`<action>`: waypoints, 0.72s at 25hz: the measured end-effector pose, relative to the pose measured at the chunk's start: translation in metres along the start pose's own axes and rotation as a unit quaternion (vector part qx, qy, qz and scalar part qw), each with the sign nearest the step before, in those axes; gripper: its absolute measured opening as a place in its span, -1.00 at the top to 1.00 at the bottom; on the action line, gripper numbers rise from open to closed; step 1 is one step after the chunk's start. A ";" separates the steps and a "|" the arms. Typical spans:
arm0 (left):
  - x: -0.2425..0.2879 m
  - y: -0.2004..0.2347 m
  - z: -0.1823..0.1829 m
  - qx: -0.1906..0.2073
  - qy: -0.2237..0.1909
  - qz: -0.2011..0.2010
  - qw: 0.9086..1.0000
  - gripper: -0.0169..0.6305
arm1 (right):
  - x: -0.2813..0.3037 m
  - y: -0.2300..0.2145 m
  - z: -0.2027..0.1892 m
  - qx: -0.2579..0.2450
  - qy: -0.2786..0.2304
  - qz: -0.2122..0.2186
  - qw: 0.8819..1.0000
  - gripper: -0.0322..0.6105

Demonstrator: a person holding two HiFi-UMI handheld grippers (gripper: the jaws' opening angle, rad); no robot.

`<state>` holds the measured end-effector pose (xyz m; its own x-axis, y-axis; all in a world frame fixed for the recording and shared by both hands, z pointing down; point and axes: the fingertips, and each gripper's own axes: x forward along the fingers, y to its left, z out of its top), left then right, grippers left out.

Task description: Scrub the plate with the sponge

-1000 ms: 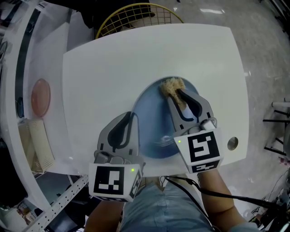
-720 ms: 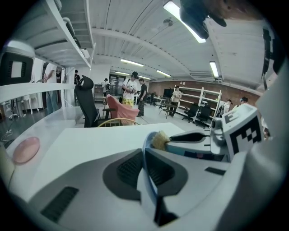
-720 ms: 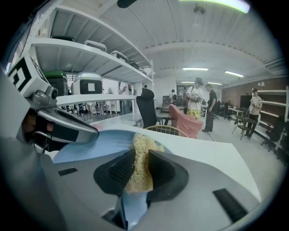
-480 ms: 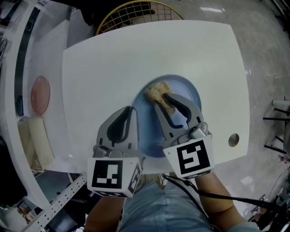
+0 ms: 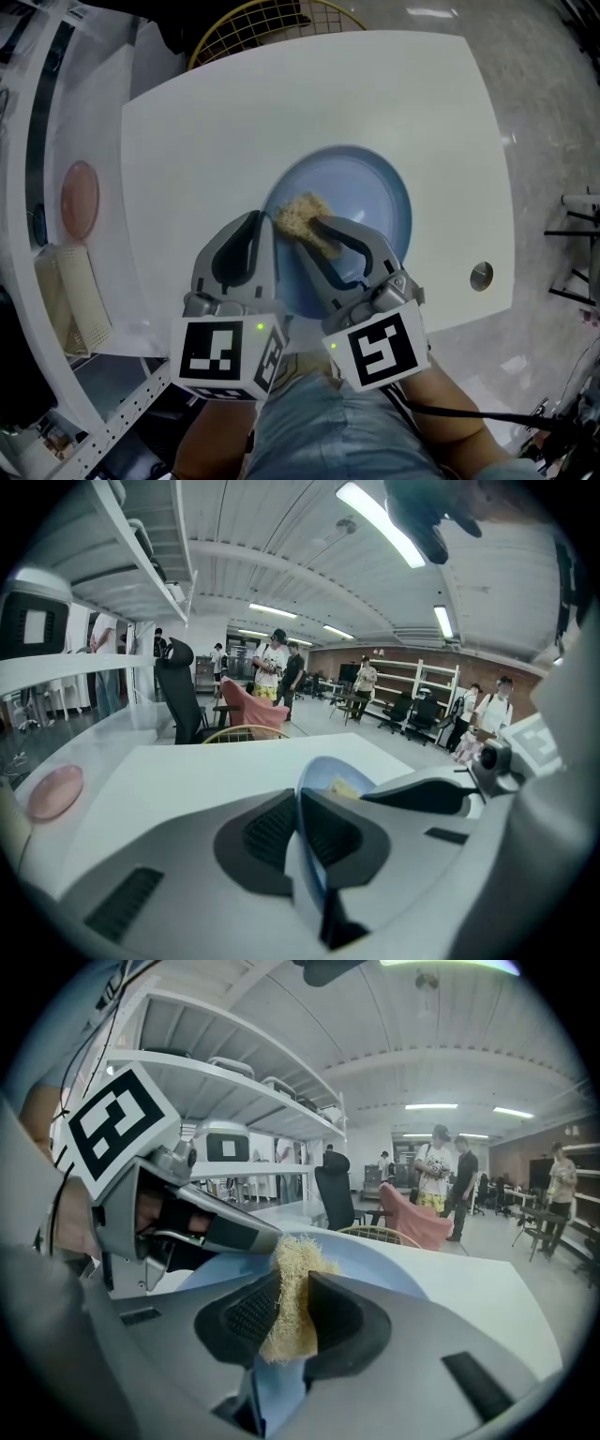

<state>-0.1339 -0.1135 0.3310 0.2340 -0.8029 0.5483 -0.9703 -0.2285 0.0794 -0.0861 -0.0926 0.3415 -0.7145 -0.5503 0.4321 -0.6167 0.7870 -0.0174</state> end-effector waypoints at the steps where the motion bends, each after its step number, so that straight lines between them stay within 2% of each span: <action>1: -0.001 -0.001 -0.001 0.000 0.001 0.000 1.000 0.88 | -0.002 0.003 -0.001 0.000 0.000 0.005 1.000 0.60; 10: -0.003 -0.002 -0.007 0.001 0.003 0.004 1.000 0.88 | -0.016 0.028 -0.017 -0.004 0.005 0.047 0.999 0.61; 18: -0.005 -0.005 -0.011 0.006 0.008 0.002 1.000 0.88 | -0.033 0.041 -0.045 0.020 0.033 0.071 0.997 0.61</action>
<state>-0.1304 -0.1023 0.3371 0.2285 -0.7951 0.5618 -0.9705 -0.2314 0.0672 -0.0729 -0.0293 0.3667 -0.7738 -0.4130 0.4802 -0.5240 0.8434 -0.1190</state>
